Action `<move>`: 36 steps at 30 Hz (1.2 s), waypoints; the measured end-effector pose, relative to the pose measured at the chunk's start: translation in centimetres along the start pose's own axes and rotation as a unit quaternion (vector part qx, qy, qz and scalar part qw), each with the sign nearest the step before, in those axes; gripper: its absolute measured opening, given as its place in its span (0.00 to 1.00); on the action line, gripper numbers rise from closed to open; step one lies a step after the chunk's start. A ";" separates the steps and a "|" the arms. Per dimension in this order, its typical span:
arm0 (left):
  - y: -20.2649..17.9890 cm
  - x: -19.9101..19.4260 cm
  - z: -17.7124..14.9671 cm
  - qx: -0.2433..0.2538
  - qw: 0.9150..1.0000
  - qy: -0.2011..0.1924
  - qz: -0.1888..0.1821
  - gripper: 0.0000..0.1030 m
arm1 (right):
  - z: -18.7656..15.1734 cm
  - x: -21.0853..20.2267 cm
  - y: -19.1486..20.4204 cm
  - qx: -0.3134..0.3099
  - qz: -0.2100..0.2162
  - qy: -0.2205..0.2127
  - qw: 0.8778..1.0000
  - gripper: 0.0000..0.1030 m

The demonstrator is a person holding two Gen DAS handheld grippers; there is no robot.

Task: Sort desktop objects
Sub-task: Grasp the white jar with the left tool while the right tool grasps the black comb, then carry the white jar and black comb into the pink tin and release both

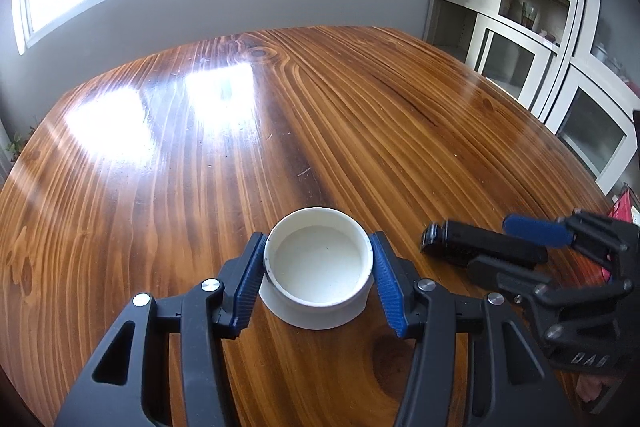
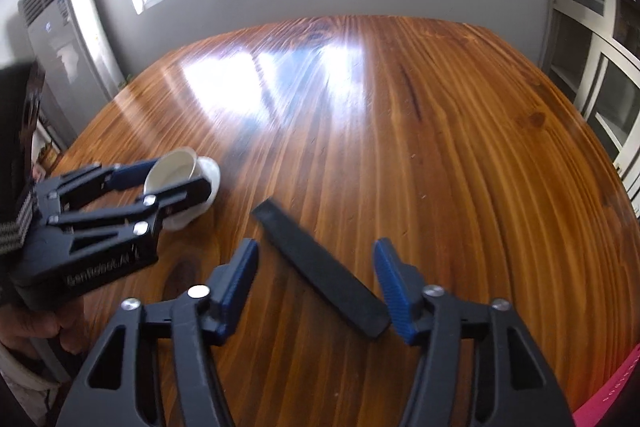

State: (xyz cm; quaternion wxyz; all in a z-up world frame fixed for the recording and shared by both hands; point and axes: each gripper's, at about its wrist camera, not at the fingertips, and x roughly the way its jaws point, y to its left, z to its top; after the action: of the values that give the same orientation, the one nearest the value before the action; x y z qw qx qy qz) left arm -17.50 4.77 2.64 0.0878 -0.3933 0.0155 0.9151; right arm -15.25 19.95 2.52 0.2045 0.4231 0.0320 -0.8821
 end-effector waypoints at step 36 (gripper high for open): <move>-8.2 -6.3 -1.4 0.059 0.995 -0.047 -0.063 0.54 | -8.6 -15.8 -2.8 0.130 -0.049 -0.151 0.979 0.18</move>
State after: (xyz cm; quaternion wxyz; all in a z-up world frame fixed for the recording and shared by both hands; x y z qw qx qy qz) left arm -10.87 11.73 6.57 0.1690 -0.3444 0.0405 0.9226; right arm -1.25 29.76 8.67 0.1066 0.3057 -0.0940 -0.9415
